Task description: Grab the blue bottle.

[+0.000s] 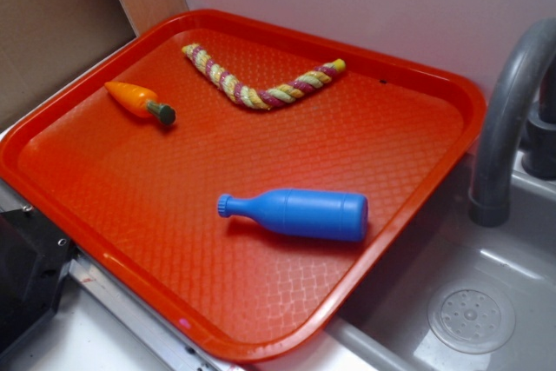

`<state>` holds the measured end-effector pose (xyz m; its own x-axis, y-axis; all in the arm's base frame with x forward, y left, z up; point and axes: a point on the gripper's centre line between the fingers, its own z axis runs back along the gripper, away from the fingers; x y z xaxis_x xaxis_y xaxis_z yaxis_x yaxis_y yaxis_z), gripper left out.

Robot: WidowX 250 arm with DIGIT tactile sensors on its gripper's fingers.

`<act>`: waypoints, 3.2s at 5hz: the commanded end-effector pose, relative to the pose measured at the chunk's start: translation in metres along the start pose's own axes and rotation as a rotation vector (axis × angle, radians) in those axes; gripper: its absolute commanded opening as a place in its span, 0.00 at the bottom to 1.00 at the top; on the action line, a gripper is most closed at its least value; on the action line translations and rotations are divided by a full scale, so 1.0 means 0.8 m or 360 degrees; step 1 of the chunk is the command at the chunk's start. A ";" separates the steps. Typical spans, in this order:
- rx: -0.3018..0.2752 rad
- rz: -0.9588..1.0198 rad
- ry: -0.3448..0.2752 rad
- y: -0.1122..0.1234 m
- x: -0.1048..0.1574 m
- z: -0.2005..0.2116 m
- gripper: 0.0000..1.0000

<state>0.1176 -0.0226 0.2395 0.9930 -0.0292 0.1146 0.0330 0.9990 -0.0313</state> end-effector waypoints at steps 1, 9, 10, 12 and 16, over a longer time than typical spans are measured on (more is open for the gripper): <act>-0.0022 -0.0523 -0.0333 -0.054 0.065 -0.036 1.00; -0.0243 -0.1586 0.0080 -0.195 0.080 -0.246 1.00; -0.0198 -0.1581 0.0127 -0.197 0.072 -0.255 1.00; 0.0006 -0.1520 0.0253 -0.197 0.073 -0.281 1.00; 0.0070 -0.0994 0.0216 -0.141 0.099 -0.191 0.00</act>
<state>0.2097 -0.1351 0.0851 0.7834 -0.6144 -0.0941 0.6193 0.7844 0.0345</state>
